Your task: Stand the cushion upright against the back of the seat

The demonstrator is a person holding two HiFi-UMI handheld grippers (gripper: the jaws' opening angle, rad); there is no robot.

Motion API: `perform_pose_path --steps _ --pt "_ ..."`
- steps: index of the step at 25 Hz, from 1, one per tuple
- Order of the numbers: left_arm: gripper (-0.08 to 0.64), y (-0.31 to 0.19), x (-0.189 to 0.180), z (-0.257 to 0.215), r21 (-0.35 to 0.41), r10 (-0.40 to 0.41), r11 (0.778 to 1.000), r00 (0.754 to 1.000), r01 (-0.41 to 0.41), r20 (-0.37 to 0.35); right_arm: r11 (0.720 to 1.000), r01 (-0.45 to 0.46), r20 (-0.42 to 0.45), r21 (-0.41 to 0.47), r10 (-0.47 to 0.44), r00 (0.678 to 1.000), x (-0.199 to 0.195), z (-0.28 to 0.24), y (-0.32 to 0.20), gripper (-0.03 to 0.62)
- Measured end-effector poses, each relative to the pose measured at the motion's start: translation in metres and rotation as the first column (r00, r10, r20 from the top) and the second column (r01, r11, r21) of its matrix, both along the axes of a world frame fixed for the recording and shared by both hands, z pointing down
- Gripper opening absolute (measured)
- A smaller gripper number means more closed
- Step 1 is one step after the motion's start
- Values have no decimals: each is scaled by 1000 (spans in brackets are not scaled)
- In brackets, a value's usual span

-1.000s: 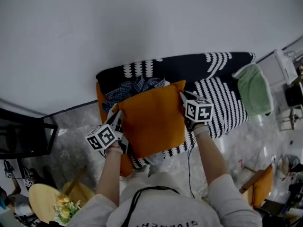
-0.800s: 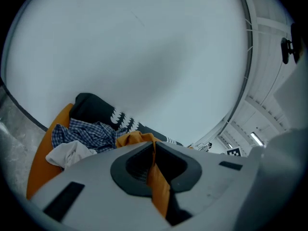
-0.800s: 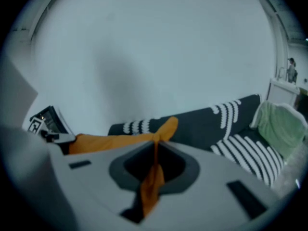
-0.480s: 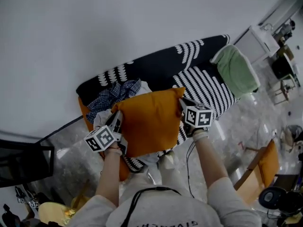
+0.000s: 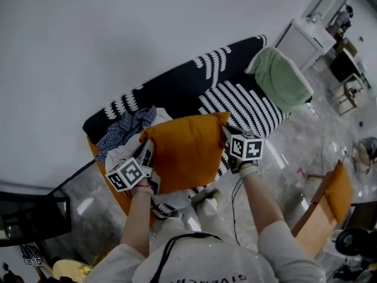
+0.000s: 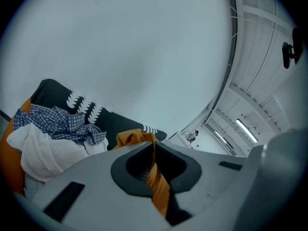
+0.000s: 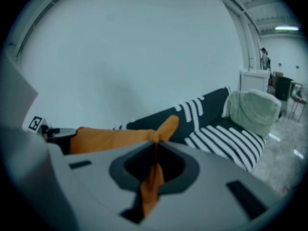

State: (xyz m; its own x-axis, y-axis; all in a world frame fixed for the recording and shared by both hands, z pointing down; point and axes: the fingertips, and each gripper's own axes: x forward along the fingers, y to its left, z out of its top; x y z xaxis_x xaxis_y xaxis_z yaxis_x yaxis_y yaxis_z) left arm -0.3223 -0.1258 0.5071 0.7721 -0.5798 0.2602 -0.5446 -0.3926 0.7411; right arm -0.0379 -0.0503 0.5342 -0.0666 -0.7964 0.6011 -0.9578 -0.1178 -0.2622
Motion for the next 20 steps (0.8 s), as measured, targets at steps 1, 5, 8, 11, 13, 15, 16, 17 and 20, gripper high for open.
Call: perform_pose_path --steps 1,5,8,11,13,15,16,17,20 --pt "38 3 10 -1 2 5 1000 1000 -5 2 1000 -7 2 3 7 1000 10 -2 4 35" --pt "38 14 51 -8 21 28 999 1000 -28 2 1000 -22 -7 19 22 1000 49 -9 17 35" --pt "38 18 74 -11 31 31 999 999 -31 10 999 -19 3 42 19 1000 73 -13 19 35" --pt "37 22 95 -13 34 24 999 1000 -25 16 998 -13 9 55 13 1000 94 -15 19 35" --pt "37 23 108 -14 39 14 999 1000 -15 15 998 -6 13 57 6 1000 107 -14 18 35" --pt "37 23 121 -16 46 -2 999 1000 1 15 998 9 13 56 -10 1000 119 -12 17 35" --pt "38 23 126 -16 49 -11 999 1000 10 19 998 19 12 56 -20 1000 124 -10 16 35" --pt "37 22 131 -16 53 -20 998 1000 18 24 998 27 12 56 -28 1000 129 -9 15 35" --pt "38 22 147 -18 62 -37 997 999 35 32 997 44 24 64 -46 999 145 -4 13 35"
